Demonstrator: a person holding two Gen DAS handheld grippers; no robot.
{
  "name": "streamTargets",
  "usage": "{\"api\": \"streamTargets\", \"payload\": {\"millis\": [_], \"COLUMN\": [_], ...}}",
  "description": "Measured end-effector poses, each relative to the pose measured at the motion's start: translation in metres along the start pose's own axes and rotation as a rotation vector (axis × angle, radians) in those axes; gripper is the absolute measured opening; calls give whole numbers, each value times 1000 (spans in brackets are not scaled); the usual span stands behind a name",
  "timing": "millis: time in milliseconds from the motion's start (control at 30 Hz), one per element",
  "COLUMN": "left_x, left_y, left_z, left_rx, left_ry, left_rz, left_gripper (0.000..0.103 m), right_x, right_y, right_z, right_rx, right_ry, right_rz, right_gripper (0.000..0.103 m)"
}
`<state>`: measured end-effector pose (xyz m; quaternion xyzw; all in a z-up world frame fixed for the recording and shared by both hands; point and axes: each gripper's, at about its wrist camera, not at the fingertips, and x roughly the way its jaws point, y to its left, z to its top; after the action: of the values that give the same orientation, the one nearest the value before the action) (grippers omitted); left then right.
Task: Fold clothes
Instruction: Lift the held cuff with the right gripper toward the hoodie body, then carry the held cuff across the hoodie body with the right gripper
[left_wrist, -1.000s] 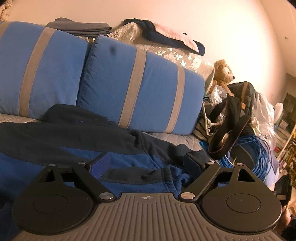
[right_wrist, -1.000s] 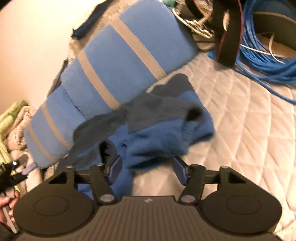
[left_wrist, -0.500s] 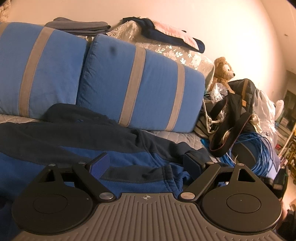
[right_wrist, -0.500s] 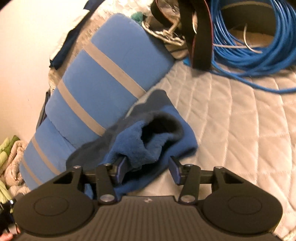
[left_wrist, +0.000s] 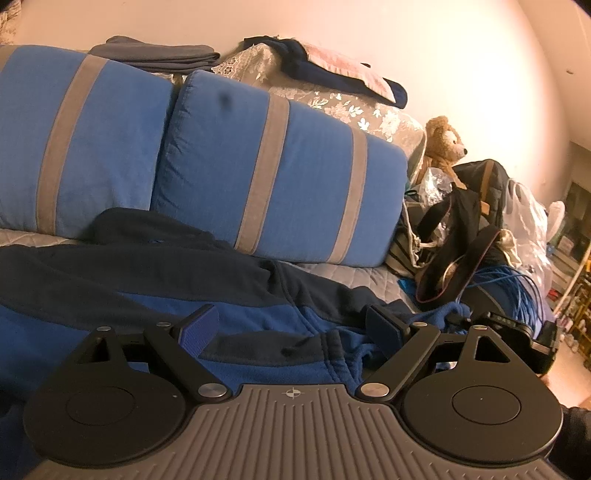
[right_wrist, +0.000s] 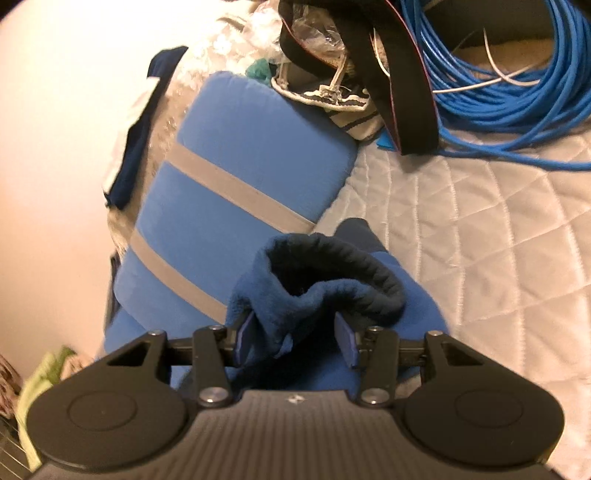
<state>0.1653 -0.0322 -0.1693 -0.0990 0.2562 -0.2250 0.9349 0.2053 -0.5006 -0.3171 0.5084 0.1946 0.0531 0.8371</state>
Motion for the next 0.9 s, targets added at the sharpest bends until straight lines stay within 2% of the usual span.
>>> {"api": "streamTargets", "payload": {"millis": [67, 133, 200, 300, 367, 433, 567, 667, 733, 767, 833, 900], "left_x": [1, 1, 2, 2, 0, -3, -25, -54, -73, -82, -96, -104], "left_y": [1, 0, -1, -3, -6, -9, -20, -25, -23, -22, -15, -10], "left_z": [0, 0, 0, 0, 2, 7, 30, 51, 63, 68, 76, 82], "left_rx": [-2, -1, 6, 22, 22, 14, -3, 3, -4, -13, -27, -28], "left_ry": [0, 2, 1, -7, -11, -5, 18, 2, -16, -25, -44, -44], "left_rz": [0, 2, 5, 9, 10, 16, 11, -4, 1, 6, 9, 20], "left_gripper": [88, 88, 88, 88, 88, 88, 88, 88, 88, 88, 88, 88], "right_x": [7, 12, 17, 20, 21, 20, 1, -47, -73, -81, -93, -100], "right_y": [-1, -2, -1, 7, 18, 36, 106, 141, 130, 113, 70, 28], "right_z": [-1, -1, 0, 11, 25, 52, 137, 193, 219, 225, 232, 223], "right_rx": [20, 36, 50, 23, -18, -82, -341, -511, -550, -538, -492, -428], "right_ry": [-11, -18, -21, -19, -17, -33, -116, -232, -249, -239, -208, -174], "right_rz": [26, 48, 60, 35, -12, -67, -170, -231, -351, -425, -578, -653], "right_gripper": [48, 39, 22, 13, 10, 9, 9, 8, 8, 8, 8, 7]}}
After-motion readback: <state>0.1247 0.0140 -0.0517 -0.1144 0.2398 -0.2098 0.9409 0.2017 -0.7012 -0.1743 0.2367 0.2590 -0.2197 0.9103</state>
